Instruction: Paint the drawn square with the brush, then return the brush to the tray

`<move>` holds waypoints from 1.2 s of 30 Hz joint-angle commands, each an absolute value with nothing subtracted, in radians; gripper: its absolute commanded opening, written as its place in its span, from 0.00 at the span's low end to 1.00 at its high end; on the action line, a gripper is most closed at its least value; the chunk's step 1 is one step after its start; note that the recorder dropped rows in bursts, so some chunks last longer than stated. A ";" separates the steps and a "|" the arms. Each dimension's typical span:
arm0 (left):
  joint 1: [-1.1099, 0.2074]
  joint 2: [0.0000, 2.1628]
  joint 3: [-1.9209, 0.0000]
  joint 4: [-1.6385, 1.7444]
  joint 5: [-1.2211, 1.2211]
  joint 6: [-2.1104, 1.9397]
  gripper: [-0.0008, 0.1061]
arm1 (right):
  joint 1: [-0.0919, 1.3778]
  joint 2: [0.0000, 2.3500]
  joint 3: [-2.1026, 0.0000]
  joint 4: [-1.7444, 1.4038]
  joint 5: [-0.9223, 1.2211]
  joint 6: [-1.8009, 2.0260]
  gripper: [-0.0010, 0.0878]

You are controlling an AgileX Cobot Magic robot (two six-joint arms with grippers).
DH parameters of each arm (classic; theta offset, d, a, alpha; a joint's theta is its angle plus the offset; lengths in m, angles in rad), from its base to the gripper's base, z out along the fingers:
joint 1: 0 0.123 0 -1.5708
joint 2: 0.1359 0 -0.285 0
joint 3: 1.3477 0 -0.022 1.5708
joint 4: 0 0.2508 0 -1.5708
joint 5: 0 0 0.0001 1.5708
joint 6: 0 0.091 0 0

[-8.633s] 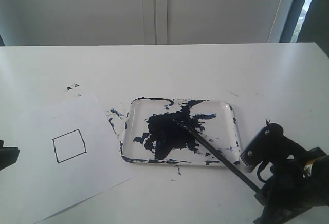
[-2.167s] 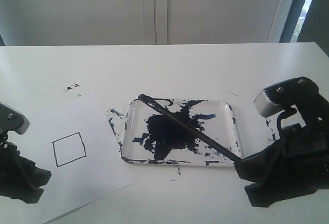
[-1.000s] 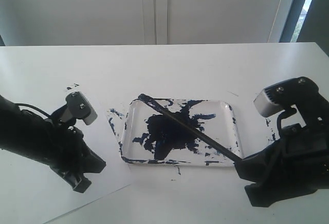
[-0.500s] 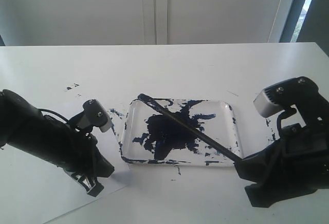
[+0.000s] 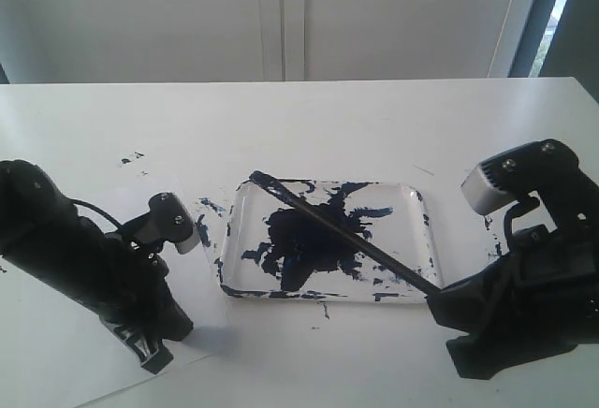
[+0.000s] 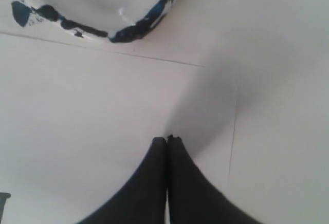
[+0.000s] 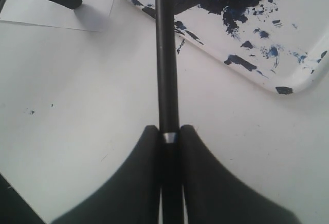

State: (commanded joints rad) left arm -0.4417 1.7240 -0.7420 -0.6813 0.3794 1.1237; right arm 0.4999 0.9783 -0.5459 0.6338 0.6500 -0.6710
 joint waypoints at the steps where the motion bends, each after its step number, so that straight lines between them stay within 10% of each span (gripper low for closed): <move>1: -0.442 1.723 -0.742 -0.677 0.388 1.124 0.01 | 0.500 0.978 -0.546 0.634 0.650 -0.671 0.01; 36: -0.442 1.372 -0.742 0.011 0.626 0.547 0.02 | 0.500 0.978 -0.546 0.632 0.649 -0.673 0.01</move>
State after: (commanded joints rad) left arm -0.4417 1.3718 -0.7420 0.0114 0.6260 0.5471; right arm 0.4999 0.9783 -0.5459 0.6318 0.6493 -0.6730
